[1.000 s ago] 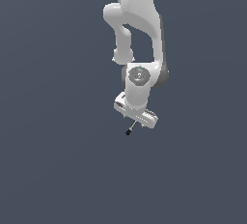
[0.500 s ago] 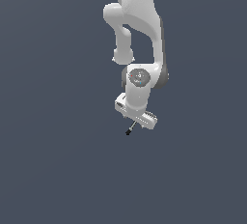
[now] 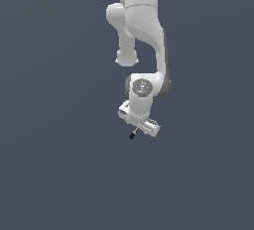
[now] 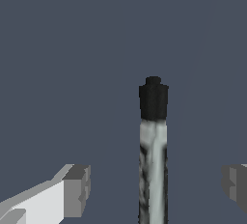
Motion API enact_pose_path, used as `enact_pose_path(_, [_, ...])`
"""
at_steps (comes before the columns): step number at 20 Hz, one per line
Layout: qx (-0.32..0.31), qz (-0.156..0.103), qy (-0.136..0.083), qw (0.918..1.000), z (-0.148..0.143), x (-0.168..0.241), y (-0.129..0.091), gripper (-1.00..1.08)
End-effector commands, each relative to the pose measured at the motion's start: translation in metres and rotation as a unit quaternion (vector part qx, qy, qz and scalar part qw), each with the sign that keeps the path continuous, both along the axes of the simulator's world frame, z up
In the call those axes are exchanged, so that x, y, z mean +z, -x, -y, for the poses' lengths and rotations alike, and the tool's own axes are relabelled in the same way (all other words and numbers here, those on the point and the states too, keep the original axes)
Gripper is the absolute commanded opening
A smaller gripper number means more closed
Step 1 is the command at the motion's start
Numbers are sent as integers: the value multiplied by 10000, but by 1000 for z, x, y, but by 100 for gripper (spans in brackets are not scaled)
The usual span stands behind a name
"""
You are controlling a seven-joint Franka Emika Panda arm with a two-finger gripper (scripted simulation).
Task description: Pick up the object and move it to a goal position.
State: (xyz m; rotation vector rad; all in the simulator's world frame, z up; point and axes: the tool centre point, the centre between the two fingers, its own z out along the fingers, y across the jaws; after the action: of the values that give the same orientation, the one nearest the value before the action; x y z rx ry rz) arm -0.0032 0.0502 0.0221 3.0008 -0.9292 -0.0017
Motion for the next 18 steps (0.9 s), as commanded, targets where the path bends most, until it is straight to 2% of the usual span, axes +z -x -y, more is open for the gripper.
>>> enact_pose_path(1, [-3,5,0,10000,0,-9,0,100])
enact_pose_path(5, [-5,5,0,10000,0,-12,-1,100])
enact_pose_path(6, [-5,5,0,10000,0,-12,-1,-100])
enact_pose_path(18, [-5,5,0,10000,1,-11,-1,-100])
